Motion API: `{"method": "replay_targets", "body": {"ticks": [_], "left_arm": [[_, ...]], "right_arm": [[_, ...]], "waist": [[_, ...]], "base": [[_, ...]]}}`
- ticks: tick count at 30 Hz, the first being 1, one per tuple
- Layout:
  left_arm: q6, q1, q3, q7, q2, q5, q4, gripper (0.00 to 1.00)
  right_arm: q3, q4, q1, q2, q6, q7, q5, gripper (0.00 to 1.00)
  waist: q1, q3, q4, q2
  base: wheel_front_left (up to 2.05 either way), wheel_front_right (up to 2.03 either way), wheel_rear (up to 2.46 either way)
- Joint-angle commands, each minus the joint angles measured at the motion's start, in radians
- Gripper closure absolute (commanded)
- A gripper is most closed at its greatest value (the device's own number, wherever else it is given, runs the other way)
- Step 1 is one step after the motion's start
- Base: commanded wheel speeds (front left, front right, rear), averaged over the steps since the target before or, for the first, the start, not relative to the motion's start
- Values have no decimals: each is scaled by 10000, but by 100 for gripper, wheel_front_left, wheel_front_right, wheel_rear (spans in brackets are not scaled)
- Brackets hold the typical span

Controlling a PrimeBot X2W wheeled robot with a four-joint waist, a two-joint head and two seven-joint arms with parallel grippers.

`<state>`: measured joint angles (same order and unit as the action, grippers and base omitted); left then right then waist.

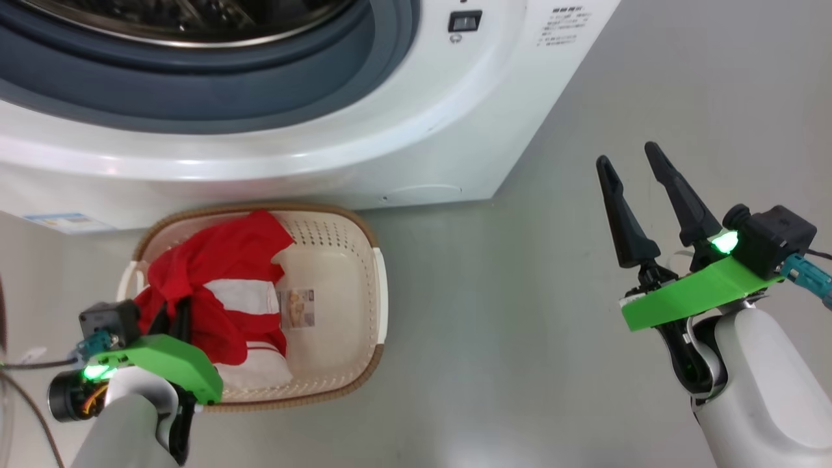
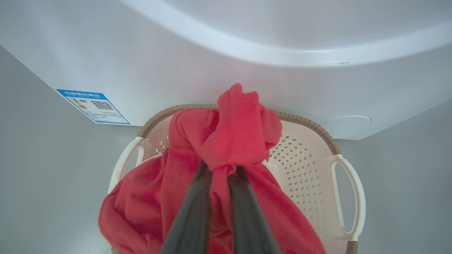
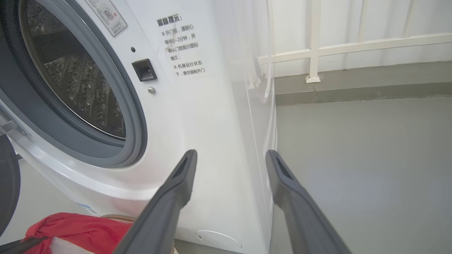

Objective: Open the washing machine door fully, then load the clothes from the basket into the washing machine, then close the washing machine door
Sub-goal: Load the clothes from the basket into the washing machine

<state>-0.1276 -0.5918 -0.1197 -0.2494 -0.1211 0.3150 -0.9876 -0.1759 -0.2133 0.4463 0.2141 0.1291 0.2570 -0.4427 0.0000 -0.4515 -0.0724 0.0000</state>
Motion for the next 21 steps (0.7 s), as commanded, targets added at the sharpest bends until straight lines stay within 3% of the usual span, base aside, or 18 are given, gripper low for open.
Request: {"method": "replay_targets", "body": {"ticks": [1, 21], "left_arm": [[-23, 375, 303, -122, -306, 144, 389, 100], [-29, 2372, 316, -123, -134, 381, 3611, 100]], "right_arm": [[-125, 184, -339, 32, 16, 48, -105, 0], [-34, -71, -1289, 117, 16, 48, -144, 0]], "waist": [[0, 428, 174, 0], [0, 2307, 481, 0]], "base": [[0, 0, 0], [0, 0, 0]]}}
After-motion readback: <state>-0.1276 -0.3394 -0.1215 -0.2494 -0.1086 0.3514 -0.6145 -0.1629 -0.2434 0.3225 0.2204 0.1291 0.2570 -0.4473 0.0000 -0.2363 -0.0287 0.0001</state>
